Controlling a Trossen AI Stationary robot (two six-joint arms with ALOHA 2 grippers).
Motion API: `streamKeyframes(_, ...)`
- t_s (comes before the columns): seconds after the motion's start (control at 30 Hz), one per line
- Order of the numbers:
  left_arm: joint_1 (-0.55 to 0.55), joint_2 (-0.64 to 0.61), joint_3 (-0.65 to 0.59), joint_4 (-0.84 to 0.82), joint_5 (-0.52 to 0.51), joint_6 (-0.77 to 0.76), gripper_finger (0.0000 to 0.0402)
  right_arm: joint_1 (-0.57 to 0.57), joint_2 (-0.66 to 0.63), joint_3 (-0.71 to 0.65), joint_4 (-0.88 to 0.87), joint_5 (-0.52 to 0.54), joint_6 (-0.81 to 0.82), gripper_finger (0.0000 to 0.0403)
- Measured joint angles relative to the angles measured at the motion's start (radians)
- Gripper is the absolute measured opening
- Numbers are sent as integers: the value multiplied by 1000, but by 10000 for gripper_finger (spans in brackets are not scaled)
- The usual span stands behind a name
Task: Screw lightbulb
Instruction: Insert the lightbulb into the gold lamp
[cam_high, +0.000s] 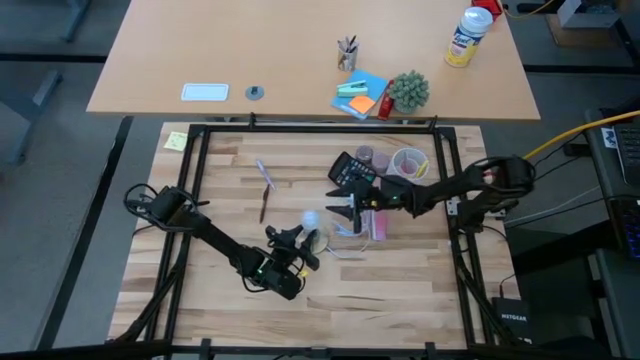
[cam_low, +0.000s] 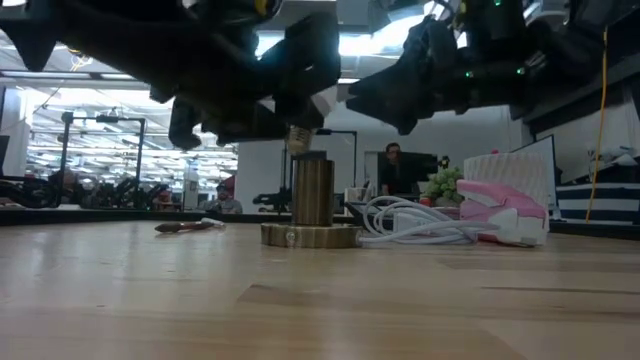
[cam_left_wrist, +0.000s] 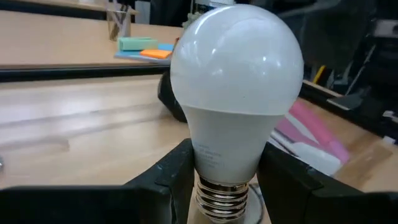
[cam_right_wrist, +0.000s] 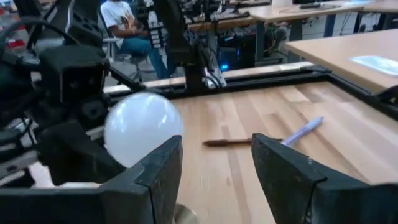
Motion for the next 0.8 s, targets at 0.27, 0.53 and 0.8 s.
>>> streamKeyframes(0.27, -29, -55, 1, 15, 118, 130, 143, 0, 8, 12, 1, -2, -4, 198)
streamKeyframes(0.53, -20, -113, 1, 290, 426, 617, 143, 0, 8, 12, 2, -28, -5, 198)
streamKeyframes(0.8, 23, -119, -16, 449, 546, 880, 143, 0, 8, 12, -5, -34, -1, 198)
